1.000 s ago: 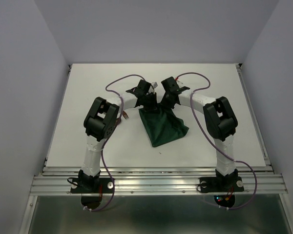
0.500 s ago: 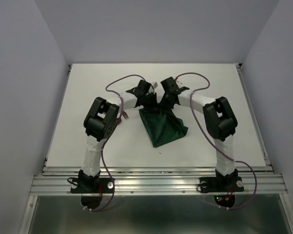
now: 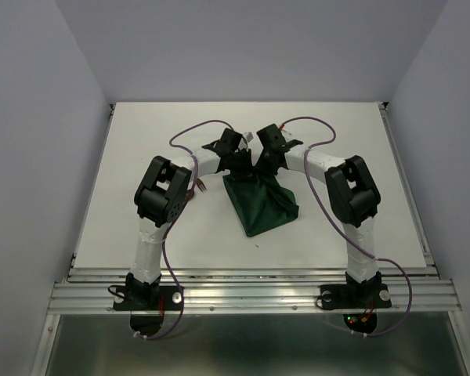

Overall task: Fold the napkin into a case and place the utensils inside
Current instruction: Fold the lower triangle-folded napkin at the center of the board.

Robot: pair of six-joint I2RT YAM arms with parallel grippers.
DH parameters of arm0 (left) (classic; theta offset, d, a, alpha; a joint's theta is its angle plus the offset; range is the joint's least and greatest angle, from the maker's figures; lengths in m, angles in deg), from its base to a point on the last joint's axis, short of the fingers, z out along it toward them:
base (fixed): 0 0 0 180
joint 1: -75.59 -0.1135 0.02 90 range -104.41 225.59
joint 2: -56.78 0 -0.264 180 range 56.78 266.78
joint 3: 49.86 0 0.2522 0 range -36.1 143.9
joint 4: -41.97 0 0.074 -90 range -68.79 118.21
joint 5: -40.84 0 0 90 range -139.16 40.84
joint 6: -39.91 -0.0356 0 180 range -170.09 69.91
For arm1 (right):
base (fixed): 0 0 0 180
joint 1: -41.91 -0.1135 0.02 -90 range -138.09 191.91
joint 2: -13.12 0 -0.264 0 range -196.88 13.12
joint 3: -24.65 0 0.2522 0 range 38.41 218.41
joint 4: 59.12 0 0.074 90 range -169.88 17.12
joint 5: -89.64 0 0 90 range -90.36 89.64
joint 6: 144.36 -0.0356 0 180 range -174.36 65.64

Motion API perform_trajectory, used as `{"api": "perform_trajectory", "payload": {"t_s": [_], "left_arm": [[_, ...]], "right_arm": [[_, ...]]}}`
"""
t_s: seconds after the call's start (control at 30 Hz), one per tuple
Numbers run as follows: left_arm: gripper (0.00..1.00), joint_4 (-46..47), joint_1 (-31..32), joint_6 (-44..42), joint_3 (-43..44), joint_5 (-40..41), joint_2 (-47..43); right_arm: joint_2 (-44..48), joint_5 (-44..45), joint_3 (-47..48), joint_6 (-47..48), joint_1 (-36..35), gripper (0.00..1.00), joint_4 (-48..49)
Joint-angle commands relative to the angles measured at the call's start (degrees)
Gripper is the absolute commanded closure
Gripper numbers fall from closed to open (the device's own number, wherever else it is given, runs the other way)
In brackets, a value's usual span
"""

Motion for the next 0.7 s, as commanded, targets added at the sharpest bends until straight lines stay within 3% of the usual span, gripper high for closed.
{"api": "perform_trajectory", "payload": {"t_s": [0.0, 0.67], "left_arm": [[1.00, -4.59, 0.37, -2.05, -1.93, 0.78, 0.21], [1.00, -6.61, 0.28, -2.23, -1.22, 1.39, -3.48]], "right_arm": [[0.47, 1.28, 0.64, -1.24, -0.85, 0.99, 1.27], [-2.26, 3.47, 0.11, -1.94, -1.38, 0.99, 0.83]]}}
